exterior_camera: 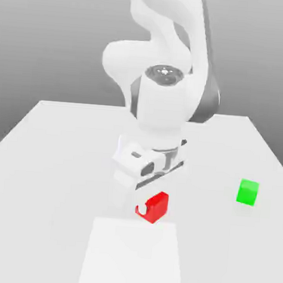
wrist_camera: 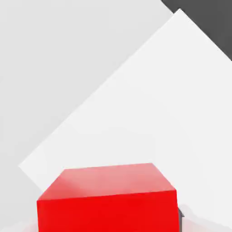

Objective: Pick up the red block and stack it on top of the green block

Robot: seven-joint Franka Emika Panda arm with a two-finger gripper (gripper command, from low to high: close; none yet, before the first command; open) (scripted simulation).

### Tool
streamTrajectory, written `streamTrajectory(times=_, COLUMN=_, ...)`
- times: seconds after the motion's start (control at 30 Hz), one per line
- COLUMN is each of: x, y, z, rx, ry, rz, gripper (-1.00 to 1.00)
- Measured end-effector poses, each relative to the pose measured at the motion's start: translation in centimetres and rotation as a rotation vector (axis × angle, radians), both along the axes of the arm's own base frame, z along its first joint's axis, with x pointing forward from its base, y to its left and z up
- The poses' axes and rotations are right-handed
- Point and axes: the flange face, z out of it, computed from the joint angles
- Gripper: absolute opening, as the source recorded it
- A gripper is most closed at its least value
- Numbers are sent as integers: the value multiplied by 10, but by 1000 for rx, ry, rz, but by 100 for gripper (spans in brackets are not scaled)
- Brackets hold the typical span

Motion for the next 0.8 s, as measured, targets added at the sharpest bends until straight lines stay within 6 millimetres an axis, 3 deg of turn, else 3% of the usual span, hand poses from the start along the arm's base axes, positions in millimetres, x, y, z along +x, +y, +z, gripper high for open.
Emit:
streamTrajectory(times=0.2, x=-54, y=112, z=12, rx=6, ry=-3, rz=517, gripper=-100)
streamTrajectory(times=0.4, x=-144, y=198, z=22, rx=-3, ry=-11, rz=1040, gripper=-100)
streamTrajectory(times=0.5, x=-182, y=222, z=15, rx=-12, ry=-15, rz=1229, gripper=-100)
streamTrajectory(times=0.67, x=-187, y=225, z=-28, rx=-15, ry=-17, rz=1258, gripper=-100)
streamTrajectory(times=0.7, x=-188, y=225, z=-36, rx=-14, ry=-17, rz=1259, gripper=100)
streamTrajectory(times=0.8, x=-188, y=225, z=-36, rx=-14, ry=-17, rz=1259, gripper=100)
